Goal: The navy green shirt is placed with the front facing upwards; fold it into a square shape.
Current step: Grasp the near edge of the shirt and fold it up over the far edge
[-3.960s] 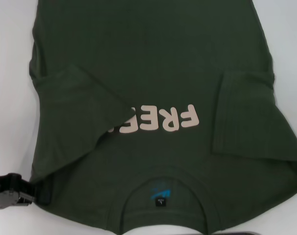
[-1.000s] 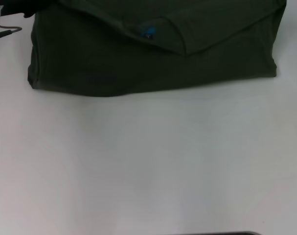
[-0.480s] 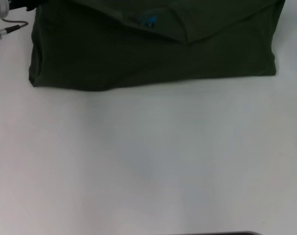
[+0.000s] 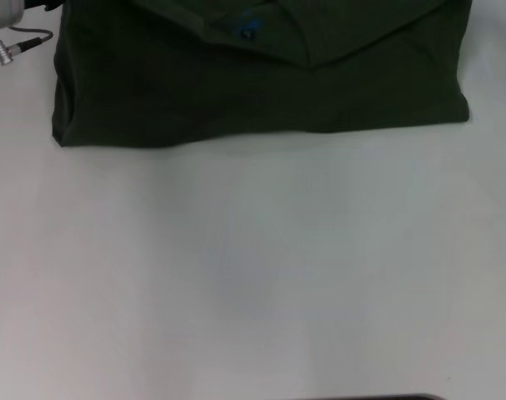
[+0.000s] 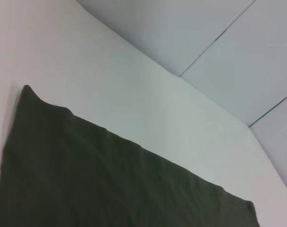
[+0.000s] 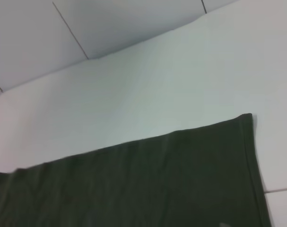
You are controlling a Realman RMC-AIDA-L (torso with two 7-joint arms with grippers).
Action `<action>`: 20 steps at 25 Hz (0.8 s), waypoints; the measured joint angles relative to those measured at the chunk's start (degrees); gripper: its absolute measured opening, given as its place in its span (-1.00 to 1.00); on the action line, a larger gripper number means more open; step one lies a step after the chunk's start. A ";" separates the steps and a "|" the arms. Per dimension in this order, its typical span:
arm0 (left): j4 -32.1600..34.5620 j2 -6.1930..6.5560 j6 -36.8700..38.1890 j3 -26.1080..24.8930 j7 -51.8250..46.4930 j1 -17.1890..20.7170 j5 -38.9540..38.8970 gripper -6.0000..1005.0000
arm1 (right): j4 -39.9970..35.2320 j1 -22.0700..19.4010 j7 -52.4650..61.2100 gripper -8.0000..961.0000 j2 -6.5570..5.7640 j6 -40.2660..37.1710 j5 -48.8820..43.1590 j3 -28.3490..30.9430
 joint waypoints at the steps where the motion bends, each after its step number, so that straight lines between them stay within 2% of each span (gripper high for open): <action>1: -0.12 -0.12 -0.41 0.03 0.46 -0.02 0.00 -0.94 | 0.24 0.15 -0.08 -0.72 0.11 0.68 0.01 -0.40; 7: -0.27 -0.96 -2.70 0.02 1.94 -0.23 -0.29 -0.92 | 0.89 0.57 -0.67 -0.69 0.69 3.55 0.04 -1.51; 15: -0.60 -0.99 -3.84 0.04 1.78 -0.04 -0.42 -0.88 | 1.50 1.08 -0.24 -0.66 0.36 5.34 -0.08 -3.07; 16: -0.68 -0.99 -3.84 0.09 1.79 -0.10 -0.41 -0.88 | 1.51 1.25 -0.21 -0.59 0.33 5.46 -0.14 -3.20; 20: -1.12 -0.99 -3.58 0.15 1.77 -0.29 -0.22 -0.55 | 1.52 2.09 0.01 -0.30 0.20 5.93 -0.24 -4.77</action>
